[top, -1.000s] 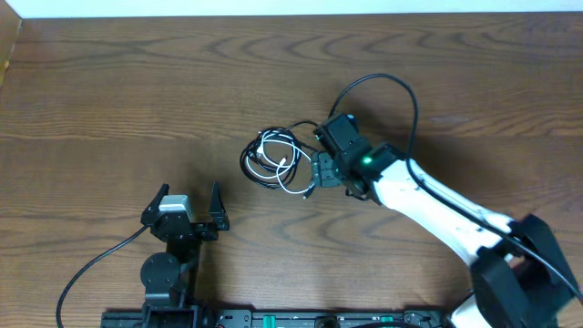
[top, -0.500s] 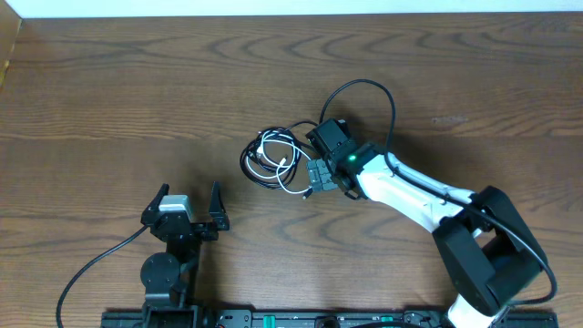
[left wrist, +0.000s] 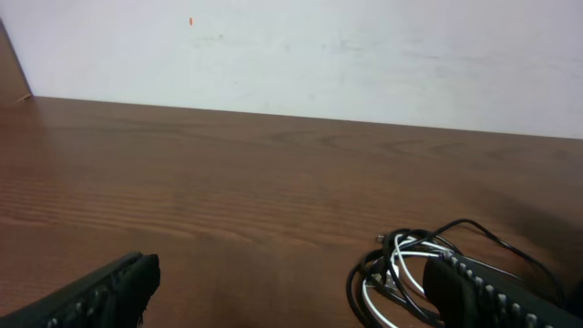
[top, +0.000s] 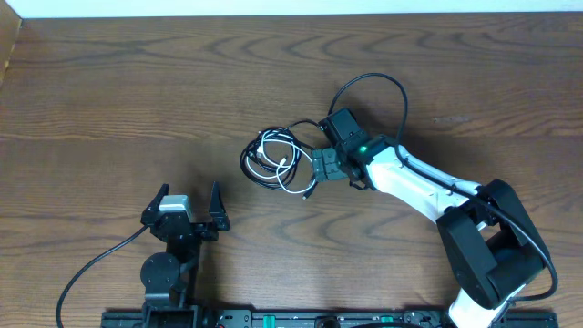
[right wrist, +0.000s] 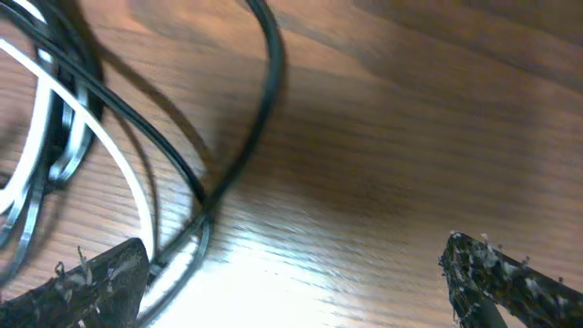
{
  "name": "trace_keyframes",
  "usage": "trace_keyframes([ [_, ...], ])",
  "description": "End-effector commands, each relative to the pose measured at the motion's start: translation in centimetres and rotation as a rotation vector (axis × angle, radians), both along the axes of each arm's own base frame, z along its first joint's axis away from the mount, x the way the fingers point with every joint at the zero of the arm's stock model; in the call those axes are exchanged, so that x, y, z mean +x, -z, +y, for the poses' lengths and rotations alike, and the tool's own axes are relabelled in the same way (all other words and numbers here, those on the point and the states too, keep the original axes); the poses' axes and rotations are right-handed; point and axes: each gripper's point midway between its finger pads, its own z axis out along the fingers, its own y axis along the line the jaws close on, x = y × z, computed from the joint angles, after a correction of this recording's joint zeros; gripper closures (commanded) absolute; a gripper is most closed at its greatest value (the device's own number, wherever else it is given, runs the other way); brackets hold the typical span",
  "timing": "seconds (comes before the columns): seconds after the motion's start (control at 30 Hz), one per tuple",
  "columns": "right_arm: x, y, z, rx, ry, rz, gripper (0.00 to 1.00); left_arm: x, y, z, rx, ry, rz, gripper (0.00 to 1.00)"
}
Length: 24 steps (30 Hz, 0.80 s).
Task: Untangle cables
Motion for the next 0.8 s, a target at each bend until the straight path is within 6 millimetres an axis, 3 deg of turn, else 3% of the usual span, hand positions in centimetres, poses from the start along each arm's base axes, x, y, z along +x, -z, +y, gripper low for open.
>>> trace_keyframes([
  [0.0,0.1,0.3,0.4,0.010,-0.016,0.005,0.01,-0.1,1.4,-0.3,0.017,0.018,0.044,0.02],
  [0.77,1.4,-0.2,0.4,0.020,-0.013,-0.047,0.01,-0.1,1.4,-0.3,0.017,0.018,0.044,0.02],
])
